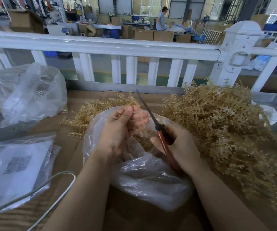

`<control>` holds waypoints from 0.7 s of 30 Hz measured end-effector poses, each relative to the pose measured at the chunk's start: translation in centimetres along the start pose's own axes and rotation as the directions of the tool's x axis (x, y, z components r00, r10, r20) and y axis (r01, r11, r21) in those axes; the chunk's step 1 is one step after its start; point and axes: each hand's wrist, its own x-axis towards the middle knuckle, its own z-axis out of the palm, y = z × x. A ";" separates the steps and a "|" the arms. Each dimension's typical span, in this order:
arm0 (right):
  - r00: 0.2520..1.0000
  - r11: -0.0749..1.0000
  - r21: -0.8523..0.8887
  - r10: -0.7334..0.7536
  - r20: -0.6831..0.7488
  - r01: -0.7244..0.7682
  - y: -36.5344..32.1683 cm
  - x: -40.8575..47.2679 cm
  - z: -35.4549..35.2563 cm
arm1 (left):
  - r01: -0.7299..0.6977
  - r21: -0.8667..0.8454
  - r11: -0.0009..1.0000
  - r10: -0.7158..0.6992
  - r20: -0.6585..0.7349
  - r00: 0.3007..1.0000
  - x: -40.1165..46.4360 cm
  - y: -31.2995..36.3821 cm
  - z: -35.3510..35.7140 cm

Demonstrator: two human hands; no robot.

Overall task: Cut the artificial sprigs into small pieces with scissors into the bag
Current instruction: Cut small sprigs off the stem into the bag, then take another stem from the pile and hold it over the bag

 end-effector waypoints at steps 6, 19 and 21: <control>0.999 0.993 0.119 0.028 -0.018 -0.026 -0.1 -0.2 0.1 | -0.188 -0.025 0.982 0.183 -0.141 0.973 0.1 0.8 -0.6; 0.981 0.903 0.411 0.173 -0.083 -0.124 -0.1 0.6 -0.8 | -0.170 0.246 0.954 0.132 0.165 0.977 -0.2 -0.2 -0.2; 0.982 0.899 0.422 0.170 -0.085 -0.119 0.0 0.7 -0.7 | -0.129 0.227 0.965 0.096 0.151 0.984 -0.2 -0.2 -0.2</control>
